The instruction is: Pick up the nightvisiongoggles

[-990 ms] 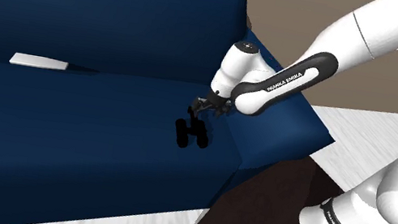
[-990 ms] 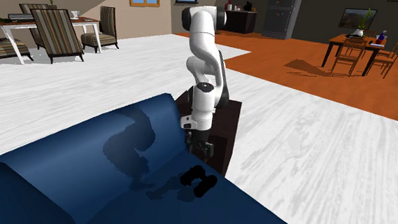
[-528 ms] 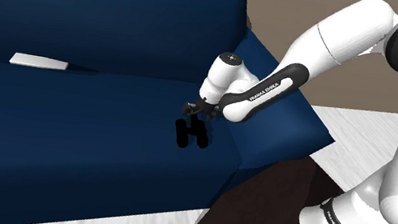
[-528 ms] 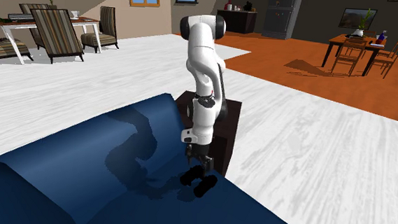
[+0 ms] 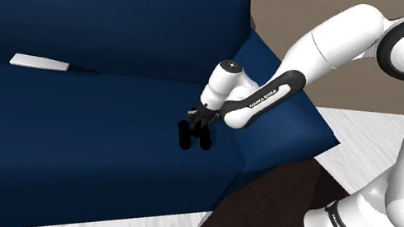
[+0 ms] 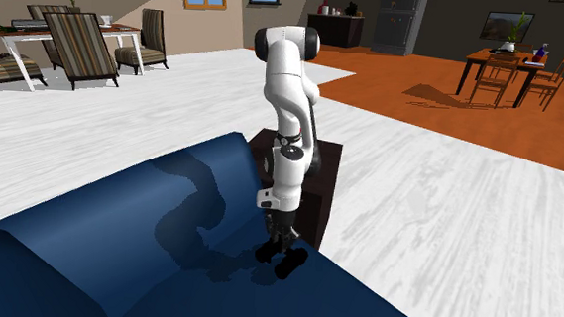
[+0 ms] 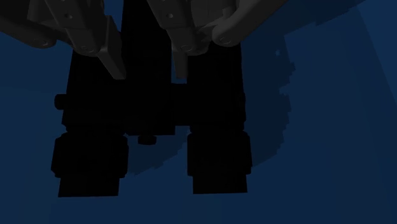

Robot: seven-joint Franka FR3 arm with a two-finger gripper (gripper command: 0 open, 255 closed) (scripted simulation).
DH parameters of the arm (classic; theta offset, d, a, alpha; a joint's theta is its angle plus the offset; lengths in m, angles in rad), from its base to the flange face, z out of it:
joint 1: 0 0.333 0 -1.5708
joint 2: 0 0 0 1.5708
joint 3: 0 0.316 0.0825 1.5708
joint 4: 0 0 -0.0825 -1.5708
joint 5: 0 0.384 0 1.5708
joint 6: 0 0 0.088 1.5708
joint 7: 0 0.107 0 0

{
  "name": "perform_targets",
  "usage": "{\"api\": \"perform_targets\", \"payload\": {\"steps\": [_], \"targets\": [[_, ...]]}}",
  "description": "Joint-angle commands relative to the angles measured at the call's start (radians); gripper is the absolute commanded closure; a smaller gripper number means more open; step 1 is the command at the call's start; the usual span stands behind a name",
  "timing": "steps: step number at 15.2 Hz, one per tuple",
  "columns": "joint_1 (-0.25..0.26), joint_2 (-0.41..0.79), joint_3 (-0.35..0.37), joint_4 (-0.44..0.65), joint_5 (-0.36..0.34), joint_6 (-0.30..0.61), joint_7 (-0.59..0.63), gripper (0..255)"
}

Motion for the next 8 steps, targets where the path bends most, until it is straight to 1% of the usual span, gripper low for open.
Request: {"api": "perform_targets", "payload": {"steps": [1,8], "targets": [[0.0,0.0,0.0,0.0,0.0,0.0,0.0,255],[-0.004,-0.012,0.005,-0.004,0.005,-0.008,-0.004,255]]}}
